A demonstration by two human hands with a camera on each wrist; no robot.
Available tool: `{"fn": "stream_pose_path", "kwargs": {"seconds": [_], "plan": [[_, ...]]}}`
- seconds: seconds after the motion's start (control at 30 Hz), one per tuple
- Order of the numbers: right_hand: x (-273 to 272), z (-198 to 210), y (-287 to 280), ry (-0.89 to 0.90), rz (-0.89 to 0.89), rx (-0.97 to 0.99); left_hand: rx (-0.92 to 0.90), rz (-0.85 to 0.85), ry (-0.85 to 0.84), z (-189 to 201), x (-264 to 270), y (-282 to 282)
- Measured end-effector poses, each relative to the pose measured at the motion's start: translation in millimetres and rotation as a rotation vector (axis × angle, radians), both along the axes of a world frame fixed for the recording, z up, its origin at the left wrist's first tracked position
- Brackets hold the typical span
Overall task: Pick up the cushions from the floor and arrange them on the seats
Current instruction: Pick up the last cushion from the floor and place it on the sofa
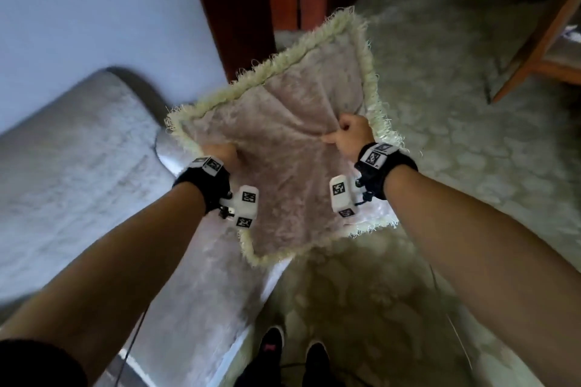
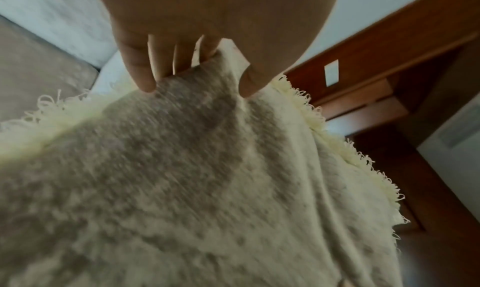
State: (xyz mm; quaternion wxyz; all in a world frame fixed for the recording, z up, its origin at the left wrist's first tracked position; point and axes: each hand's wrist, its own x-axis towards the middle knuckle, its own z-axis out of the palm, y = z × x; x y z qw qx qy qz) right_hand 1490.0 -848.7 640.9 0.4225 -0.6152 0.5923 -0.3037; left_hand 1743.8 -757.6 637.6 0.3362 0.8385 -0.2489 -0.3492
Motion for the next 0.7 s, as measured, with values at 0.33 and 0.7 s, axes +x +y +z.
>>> {"fn": "stream_pose_path", "kwargs": {"seconds": [0.33, 0.7], "plan": [[219.6, 50.1, 94.2, -0.101, 0.486, -0.106, -0.053, 0.042, -0.403, 65.1, 82.1, 117.4], [354.7, 64.1, 192.3, -0.174, 0.925, -0.258, 0.145, 0.177, -0.826, 69.4, 191.4, 268.1]]}}
